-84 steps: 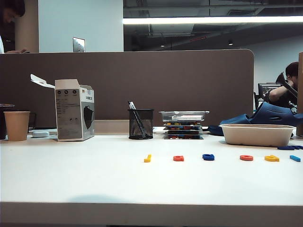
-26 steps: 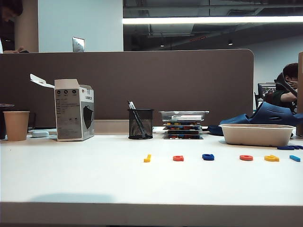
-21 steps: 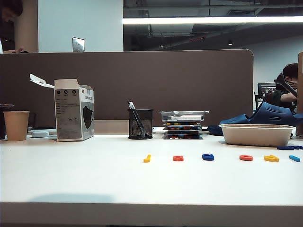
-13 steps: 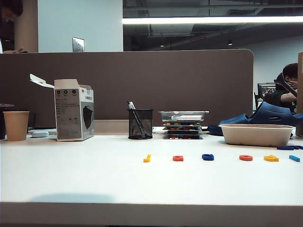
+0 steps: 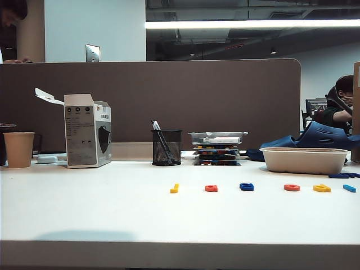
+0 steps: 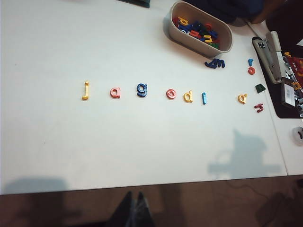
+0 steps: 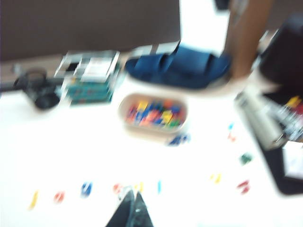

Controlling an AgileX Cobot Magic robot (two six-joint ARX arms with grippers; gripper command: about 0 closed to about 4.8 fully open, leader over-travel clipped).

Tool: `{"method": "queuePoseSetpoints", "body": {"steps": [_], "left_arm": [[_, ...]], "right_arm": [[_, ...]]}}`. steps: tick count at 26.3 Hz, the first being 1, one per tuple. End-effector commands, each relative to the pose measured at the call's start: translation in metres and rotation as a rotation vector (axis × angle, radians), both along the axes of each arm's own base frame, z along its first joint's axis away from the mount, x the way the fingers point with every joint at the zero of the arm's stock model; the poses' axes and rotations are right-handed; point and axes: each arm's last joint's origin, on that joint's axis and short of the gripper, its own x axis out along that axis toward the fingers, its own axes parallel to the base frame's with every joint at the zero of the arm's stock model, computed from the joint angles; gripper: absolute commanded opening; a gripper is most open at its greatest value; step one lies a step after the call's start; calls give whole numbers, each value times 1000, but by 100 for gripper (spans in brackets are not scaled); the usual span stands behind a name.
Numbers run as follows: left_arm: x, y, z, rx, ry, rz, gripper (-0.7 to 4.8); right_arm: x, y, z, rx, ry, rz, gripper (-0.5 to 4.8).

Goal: Select the appropriate letters from the row of letter magnets placed on the table to arrange into the word "dog".

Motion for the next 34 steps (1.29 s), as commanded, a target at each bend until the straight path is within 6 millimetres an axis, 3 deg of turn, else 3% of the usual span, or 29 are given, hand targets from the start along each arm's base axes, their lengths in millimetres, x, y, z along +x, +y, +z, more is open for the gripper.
{"method": "queuePoseSetpoints", "body": {"steps": [1,3,7,13,14,15,22,26,29,34], "left_arm": [[0,1,1,-4,-9,4,-5],[0,1,1,-4,-9,5,-5],[0,1,1,-4,-9,4,-5],[0,1,1,-4,-9,4,-5],[0,1,1,-4,-9,4,-5],[0,1,1,-4,-9,4,-5],[0,1,1,-4,-9,4,-5],[0,1,1,-4,-9,4,-5],[0,1,1,-4,-9,5,-5],[0,1,1,-4,-9,4,-5]], "right_arm": [[35,4,0,39,211,30,-8],[78,6,-9,32,391,26,1],[116,11,-25,84,510,99,57],[166,20,-59,156,630,185,68],[173,22,-65,156,652,187,79],[186,25,-78,148,700,184,130],[219,34,-116,62,813,134,166],[232,41,-134,20,857,122,277],[245,52,-153,-6,877,127,284],[251,61,-164,8,809,123,284]]}}
